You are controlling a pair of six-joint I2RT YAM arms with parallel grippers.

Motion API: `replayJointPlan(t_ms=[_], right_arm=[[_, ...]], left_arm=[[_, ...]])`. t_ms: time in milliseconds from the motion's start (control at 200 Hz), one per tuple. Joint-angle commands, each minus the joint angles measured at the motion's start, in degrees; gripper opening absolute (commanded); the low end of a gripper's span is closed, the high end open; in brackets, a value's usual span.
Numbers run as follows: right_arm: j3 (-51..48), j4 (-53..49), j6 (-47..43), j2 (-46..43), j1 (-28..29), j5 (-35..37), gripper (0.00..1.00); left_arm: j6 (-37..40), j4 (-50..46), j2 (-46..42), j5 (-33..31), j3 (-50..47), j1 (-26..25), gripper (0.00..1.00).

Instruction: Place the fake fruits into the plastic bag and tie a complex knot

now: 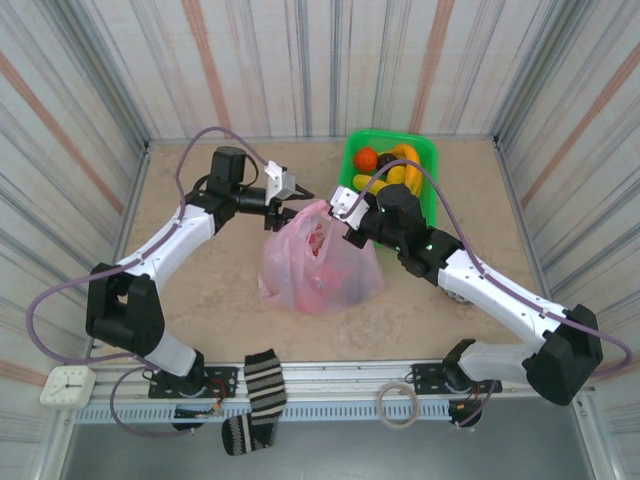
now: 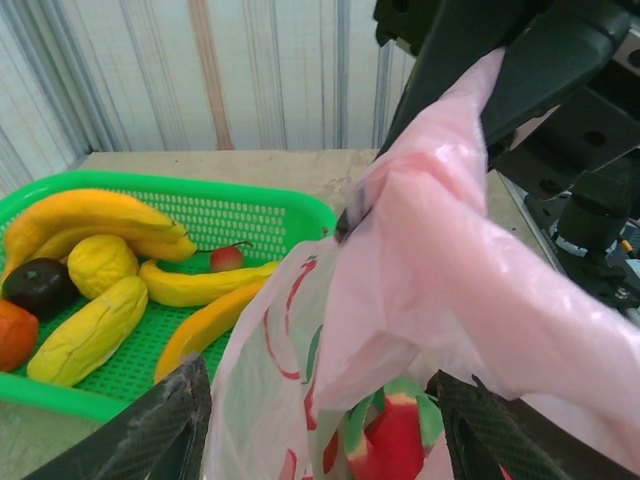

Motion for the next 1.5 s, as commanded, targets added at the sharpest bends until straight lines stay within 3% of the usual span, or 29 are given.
replayJointPlan(t_ms=[0,396,902,1007,1207,1317,1423,1493], right_arm=[[-1.25,1.68,2.42,-1.39,-0.44,-2.1,0.0],[-1.34,1.89,3.37,-1.35,-0.41,-3.13,0.0],[-0.76,-0.8,3.16,-0.96,-0.7,-2.8,0.0],[0.12,-2.46,3.55,-0.54,-1.08,-2.56,0.0],[0.72,-4.78,6.74,-2.47,-4.42,-8.66,0.09],[1.03,-6.53,6.58,-2.93,-5.2,-10.45,0.24],[0.9,-6.87,7.18,-3.41,-5.95,-11.82,0.28],[0.86,-7.39,7.21,-4.01,-6.24,-12.17,0.39]], left_arm=[[1.42,-0.31,-0.18,1.03,-0.08,-1.13,0.61],[0.13,-0.17,1.46,0.9,1.27,-1.79,0.39],[-0.37,-0.49,0.38,1.6,2.05,-2.05,0.02],[-0.47,-0.76,-0.37,1.6,2.25,-2.05,0.0],[-0.34,-3.54,-1.72,-0.22,3.16,-1.98,0.0],[-0.8,-3.72,-2.09,0.05,3.51,-1.97,0.0],[-1.52,-3.99,-2.01,-0.11,4.04,-1.99,0.0],[-1.87,-4.64,-2.09,-1.28,4.52,-1.96,0.0]])
